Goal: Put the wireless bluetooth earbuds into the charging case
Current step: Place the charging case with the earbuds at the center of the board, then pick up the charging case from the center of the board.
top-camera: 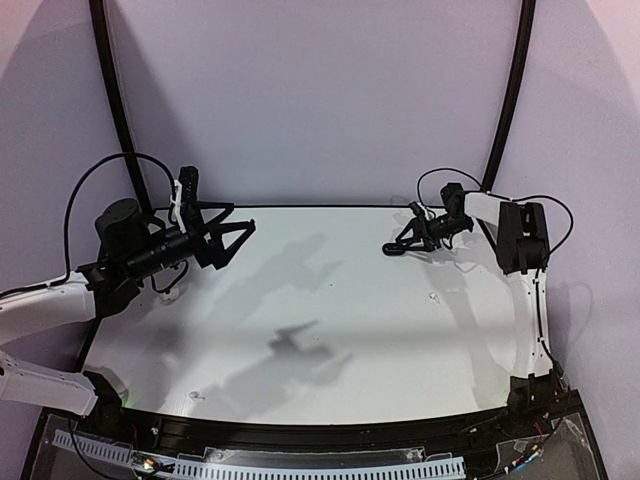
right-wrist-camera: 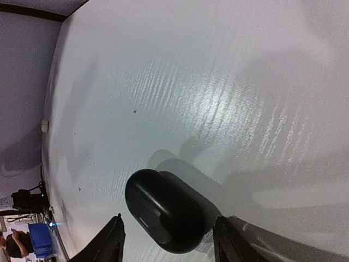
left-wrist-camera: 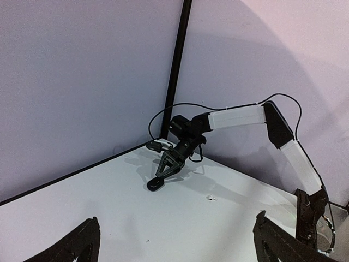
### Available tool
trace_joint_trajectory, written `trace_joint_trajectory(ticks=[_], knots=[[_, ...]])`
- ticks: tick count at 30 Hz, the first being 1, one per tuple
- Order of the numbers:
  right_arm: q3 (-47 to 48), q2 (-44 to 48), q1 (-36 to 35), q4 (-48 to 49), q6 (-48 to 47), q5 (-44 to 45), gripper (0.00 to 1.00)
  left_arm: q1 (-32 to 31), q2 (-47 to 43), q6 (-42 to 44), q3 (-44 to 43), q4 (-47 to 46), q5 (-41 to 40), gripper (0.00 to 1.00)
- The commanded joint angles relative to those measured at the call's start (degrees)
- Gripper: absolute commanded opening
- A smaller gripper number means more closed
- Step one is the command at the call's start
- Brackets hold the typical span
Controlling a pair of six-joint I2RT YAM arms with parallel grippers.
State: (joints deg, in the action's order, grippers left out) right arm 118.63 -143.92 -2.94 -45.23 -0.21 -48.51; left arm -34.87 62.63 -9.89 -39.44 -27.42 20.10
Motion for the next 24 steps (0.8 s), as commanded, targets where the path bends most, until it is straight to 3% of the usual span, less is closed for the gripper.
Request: trace_joint_trajectory(ticks=[1, 3, 4, 5, 6, 10, 14, 18, 21, 22, 24], knots=[[1.2, 0.1, 0.3, -1.6, -0.2, 6.3, 0.56, 0.4, -0.6, 1.0, -0.7, -0.2, 0.2, 0.99], [1.4, 1.6, 0.3, -0.6, 0.2, 9.1, 0.57, 0.5, -0.6, 1.5, -0.6, 0.4, -0.2, 0.99], [1.2, 3.2, 0.3, 0.9, 1.0, 10.5, 0.67, 0.6, -0.5, 2.1, -1.0, 2.3, -0.7, 0.99], [0.5, 5.4, 0.3, 3.3, 2.5, 12.3, 0.89, 0.9, -0.2, 3.2, -2.1, 4.1, -2.0, 0.99], [-0.8, 7.5, 0.2, 5.6, 3.4, 13.5, 0.97, 1.0, 0.5, 3.9, -2.9, 9.7, -4.7, 0.99], [-5.4, 16.4, -1.9, 13.2, 2.6, 20.1, 0.99, 4.6, 6.1, 13.8, -11.0, 31.9, -8.2, 0.99], [-11.8, 24.6, -6.8, 21.0, -3.4, 29.5, 0.99, 15.7, 14.2, 32.8, -22.1, 53.0, -4.4, 0.99], [-19.1, 30.9, -13.1, 27.4, -9.4, 36.3, 0.99, 22.4, 24.9, 38.2, -34.6, 72.5, -15.2, 0.99], [-26.0, 35.1, -16.6, 33.5, -14.4, 31.0, 0.99, 23.7, 27.5, 54.0, -34.9, 85.0, -10.1, 0.96], [-28.0, 36.9, -17.3, 35.3, -15.1, 29.7, 0.99, 25.1, 26.8, 63.9, -32.8, 87.7, -9.6, 0.96], [-30.7, 38.8, -18.9, 37.9, -15.2, 29.0, 0.99, 28.6, 25.6, 76.0, -29.5, 87.9, -8.8, 0.98]])
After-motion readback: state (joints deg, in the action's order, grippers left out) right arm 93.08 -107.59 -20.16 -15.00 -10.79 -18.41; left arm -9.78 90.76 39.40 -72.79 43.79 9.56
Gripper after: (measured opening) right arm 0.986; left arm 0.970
